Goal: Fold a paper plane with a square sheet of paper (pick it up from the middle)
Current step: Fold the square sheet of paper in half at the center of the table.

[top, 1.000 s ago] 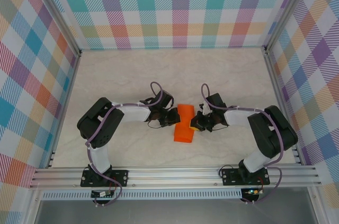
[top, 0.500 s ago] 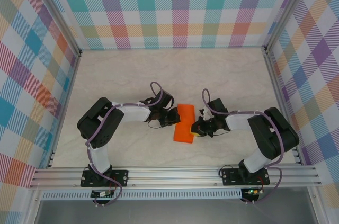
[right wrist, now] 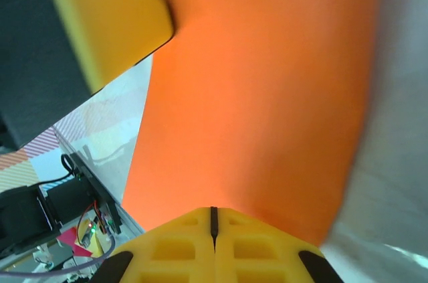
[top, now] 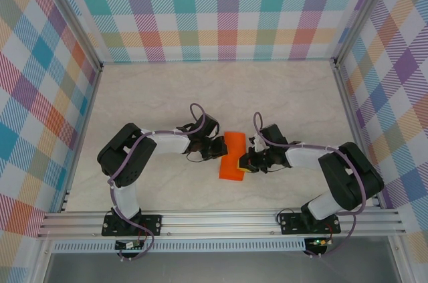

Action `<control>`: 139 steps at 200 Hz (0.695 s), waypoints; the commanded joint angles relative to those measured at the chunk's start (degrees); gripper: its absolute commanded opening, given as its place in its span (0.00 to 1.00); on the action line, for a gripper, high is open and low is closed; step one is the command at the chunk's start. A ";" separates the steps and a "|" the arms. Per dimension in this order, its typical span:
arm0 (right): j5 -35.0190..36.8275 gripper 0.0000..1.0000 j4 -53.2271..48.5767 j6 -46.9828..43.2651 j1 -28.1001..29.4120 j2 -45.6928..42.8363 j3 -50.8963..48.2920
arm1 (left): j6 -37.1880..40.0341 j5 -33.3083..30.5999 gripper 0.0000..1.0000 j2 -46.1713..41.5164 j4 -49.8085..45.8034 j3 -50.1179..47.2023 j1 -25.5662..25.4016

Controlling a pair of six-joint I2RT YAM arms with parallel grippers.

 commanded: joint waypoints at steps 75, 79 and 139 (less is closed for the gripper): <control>2.05 0.00 -1.72 -0.72 0.85 1.57 -4.01 | 1.19 -4.37 0.00 0.95 -4.48 -2.42 -0.87; 1.51 0.00 -1.74 -0.50 0.85 1.10 -3.84 | 1.34 -4.33 0.00 0.92 -4.52 -2.39 -0.87; -1.20 0.05 -0.24 1.08 1.37 -5.53 -5.20 | 1.19 -4.29 0.00 1.27 -4.21 -2.40 -0.86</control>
